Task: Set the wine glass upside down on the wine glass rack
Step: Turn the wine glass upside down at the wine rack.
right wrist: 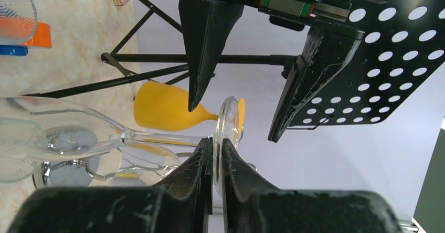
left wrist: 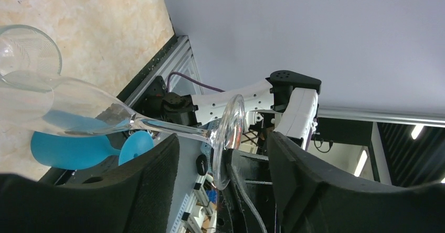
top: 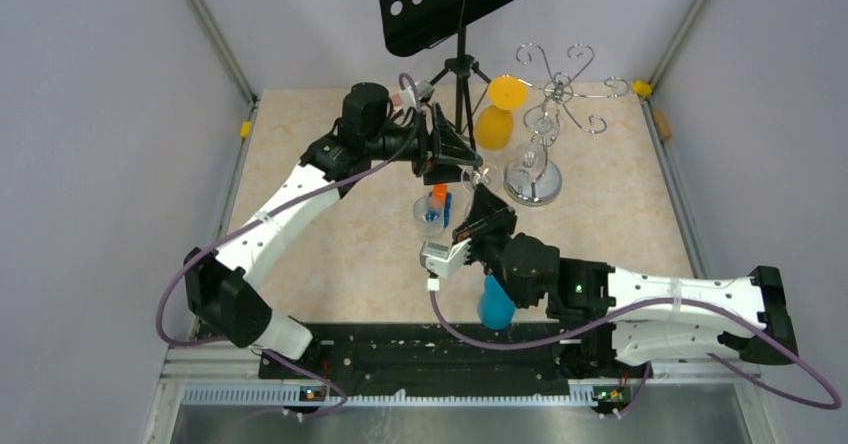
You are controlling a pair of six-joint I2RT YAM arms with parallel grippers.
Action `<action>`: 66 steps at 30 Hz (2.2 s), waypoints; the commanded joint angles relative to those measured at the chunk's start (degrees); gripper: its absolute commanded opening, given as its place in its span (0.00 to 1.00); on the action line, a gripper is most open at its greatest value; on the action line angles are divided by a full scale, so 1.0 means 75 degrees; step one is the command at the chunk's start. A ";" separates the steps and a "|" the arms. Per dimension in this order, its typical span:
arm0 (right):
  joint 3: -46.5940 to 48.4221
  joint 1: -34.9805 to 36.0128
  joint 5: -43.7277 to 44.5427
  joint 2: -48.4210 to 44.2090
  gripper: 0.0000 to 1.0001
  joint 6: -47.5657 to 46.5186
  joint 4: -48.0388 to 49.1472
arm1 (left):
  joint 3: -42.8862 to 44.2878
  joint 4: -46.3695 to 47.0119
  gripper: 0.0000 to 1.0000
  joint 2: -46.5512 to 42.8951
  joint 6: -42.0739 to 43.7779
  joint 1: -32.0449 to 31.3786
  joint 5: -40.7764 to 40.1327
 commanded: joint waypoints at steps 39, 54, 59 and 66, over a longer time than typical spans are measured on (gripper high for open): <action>0.0183 0.0157 0.0167 -0.0022 0.84 0.0528 -0.0062 | 0.0286 0.0404 0.00 0.0214 0.0212 -0.0399 0.0219; 0.1912 0.0135 -0.1426 0.0335 0.99 0.4227 -0.2628 | 0.0095 0.0292 0.00 0.0100 0.0348 -0.0407 0.0133; 0.2477 0.0089 -0.2156 0.0524 0.99 0.5470 -0.3311 | -0.0034 0.0274 0.00 0.0038 0.0381 -0.0398 0.0137; 0.3381 -0.0416 -0.3167 0.0770 0.99 0.7166 -0.4278 | -0.0114 0.0271 0.00 -0.0021 0.0407 -0.0405 0.0121</action>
